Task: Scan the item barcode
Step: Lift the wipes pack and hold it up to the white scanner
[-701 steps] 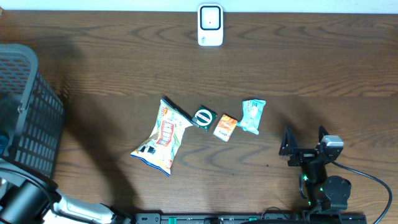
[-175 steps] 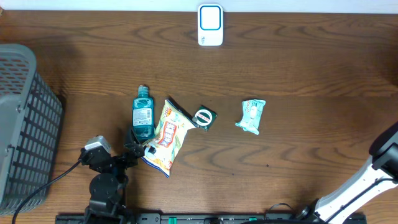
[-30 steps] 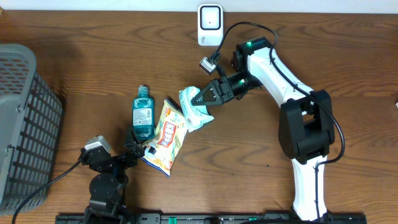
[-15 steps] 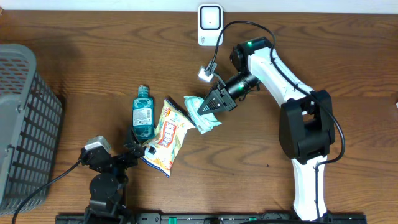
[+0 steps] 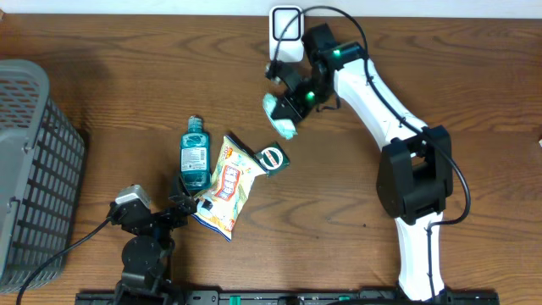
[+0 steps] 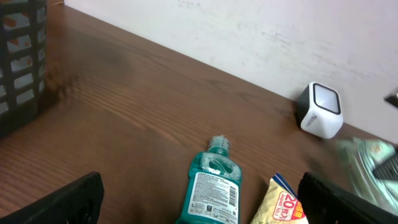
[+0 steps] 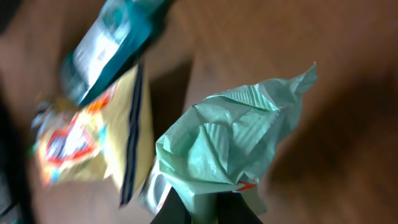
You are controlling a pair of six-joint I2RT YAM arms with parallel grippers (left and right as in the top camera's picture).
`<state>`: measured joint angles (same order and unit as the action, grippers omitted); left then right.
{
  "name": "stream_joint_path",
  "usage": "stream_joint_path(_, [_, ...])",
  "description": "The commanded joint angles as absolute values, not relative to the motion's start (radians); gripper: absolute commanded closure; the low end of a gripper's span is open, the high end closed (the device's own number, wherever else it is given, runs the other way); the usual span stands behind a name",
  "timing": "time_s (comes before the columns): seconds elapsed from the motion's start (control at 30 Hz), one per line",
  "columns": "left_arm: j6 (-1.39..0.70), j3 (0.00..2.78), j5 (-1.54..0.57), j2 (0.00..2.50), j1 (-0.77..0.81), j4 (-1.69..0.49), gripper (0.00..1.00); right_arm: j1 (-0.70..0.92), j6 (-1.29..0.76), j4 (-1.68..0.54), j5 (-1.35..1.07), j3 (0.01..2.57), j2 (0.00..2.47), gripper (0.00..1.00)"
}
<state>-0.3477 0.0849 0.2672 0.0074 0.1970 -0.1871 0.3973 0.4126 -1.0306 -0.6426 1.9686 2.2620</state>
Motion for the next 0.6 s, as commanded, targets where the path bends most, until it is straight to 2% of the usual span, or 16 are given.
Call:
stream_joint_path(0.0, [-0.354, 0.067, 0.273, 0.006, 0.196, -0.212, 0.02, 0.439, 0.258, -0.961, -0.420, 2.066, 2.233, 0.99])
stream_joint_path(0.07, [-0.354, 0.067, 0.273, 0.006, 0.196, -0.212, 0.02, 0.463, 0.198, -0.865, -0.229, 2.081, 2.233, 0.99])
stream_joint_path(0.3, [-0.354, 0.067, 0.273, 0.006, 0.196, -0.212, 0.02, 0.496, 0.201, -0.600, 0.123, 2.081, 2.239, 0.99])
stream_joint_path(0.57, [-0.354, 0.067, 0.273, 0.006, 0.196, -0.212, 0.02, 0.494, 0.271, -0.313, 0.220, 2.081, 2.294, 0.99])
